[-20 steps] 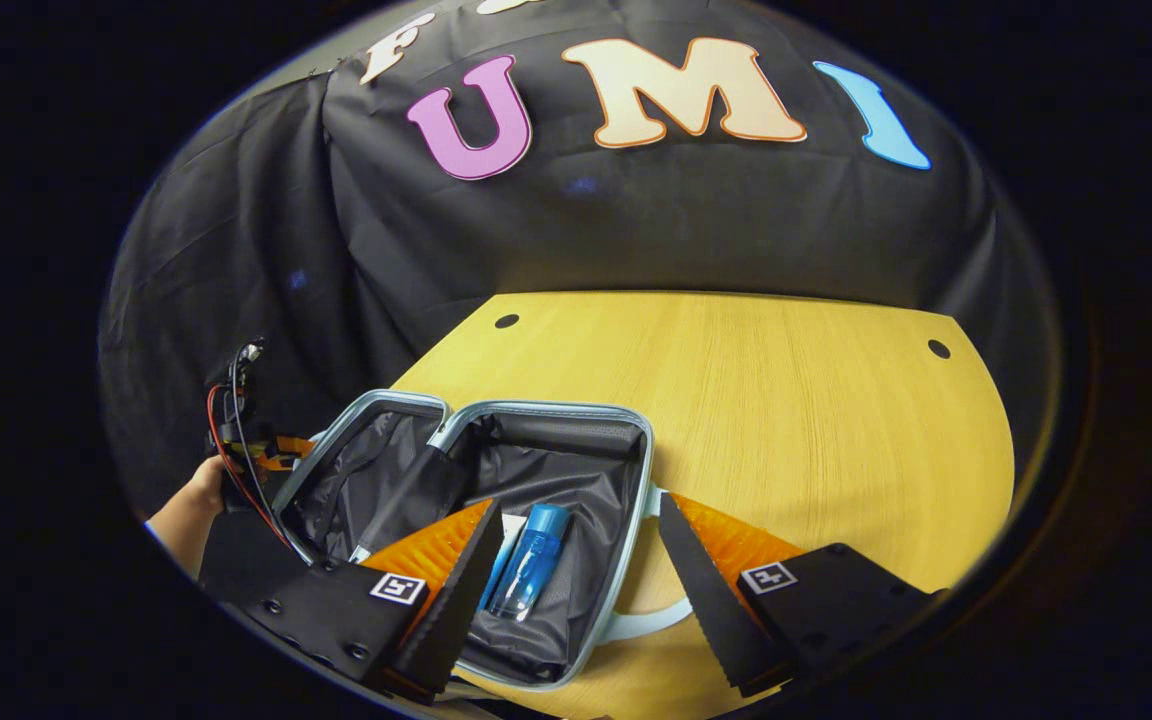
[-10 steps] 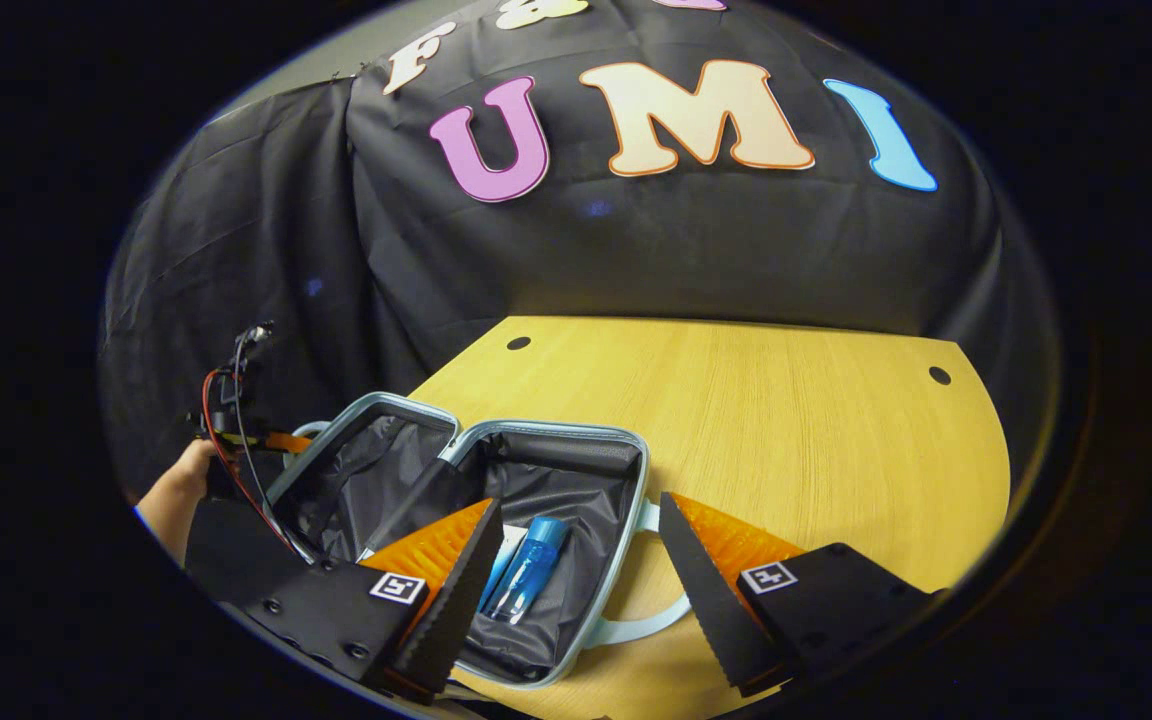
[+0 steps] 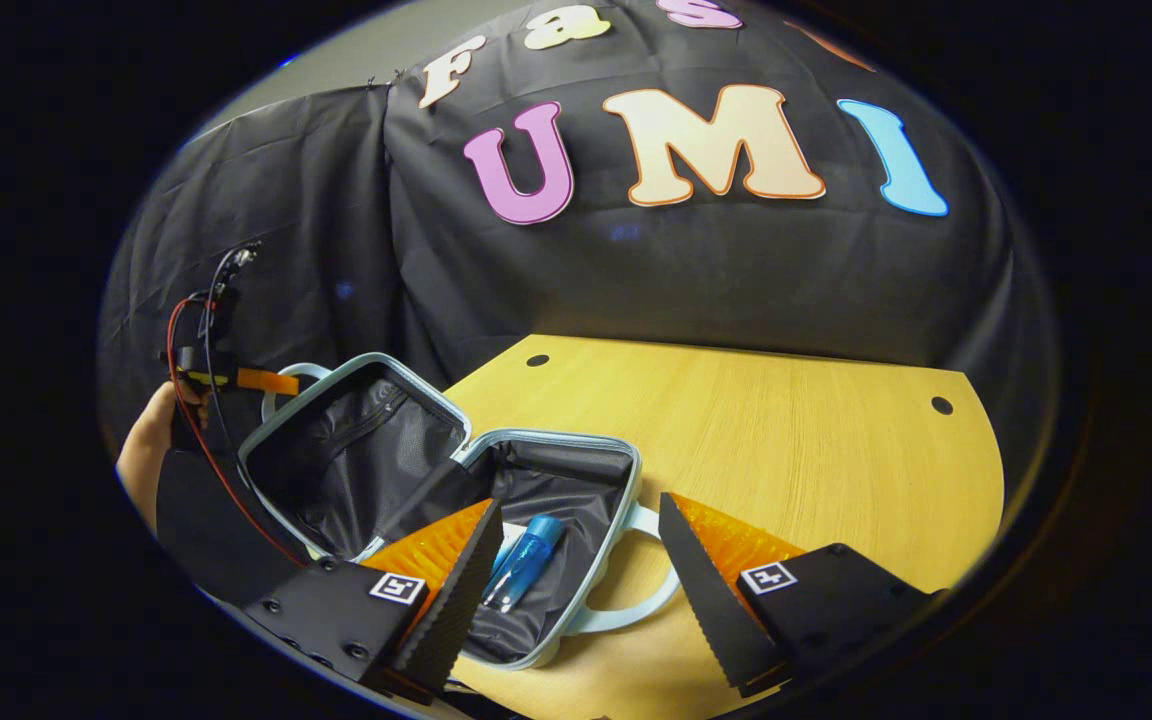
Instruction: First open the suitcase, pack the skin care products into it, and then close the suitcase.
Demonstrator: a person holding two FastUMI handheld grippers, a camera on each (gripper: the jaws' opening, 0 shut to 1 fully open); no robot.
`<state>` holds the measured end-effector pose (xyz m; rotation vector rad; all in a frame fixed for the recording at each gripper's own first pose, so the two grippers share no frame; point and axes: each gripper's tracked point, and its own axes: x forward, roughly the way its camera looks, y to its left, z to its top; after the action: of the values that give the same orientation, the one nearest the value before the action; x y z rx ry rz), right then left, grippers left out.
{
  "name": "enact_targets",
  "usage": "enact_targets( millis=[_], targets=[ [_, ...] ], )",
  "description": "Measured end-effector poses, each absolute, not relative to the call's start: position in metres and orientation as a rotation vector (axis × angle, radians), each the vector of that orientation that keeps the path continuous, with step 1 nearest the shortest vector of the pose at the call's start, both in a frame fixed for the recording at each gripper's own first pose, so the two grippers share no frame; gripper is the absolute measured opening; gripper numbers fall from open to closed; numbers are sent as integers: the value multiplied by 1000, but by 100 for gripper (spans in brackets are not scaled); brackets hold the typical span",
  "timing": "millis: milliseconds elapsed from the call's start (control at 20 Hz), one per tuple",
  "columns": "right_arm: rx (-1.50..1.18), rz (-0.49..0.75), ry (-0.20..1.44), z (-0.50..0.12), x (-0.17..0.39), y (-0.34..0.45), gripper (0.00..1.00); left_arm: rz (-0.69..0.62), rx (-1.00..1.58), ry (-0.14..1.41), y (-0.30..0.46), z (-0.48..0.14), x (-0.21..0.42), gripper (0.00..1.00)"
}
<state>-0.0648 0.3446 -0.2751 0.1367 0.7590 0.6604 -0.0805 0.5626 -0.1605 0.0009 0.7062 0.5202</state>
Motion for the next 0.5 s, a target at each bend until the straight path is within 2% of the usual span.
enact_targets(
  millis=[500],
  targets=[
    [166,648,723,-266,-71,286,98,322,66,621,429,-102,-38,4]
  ],
)
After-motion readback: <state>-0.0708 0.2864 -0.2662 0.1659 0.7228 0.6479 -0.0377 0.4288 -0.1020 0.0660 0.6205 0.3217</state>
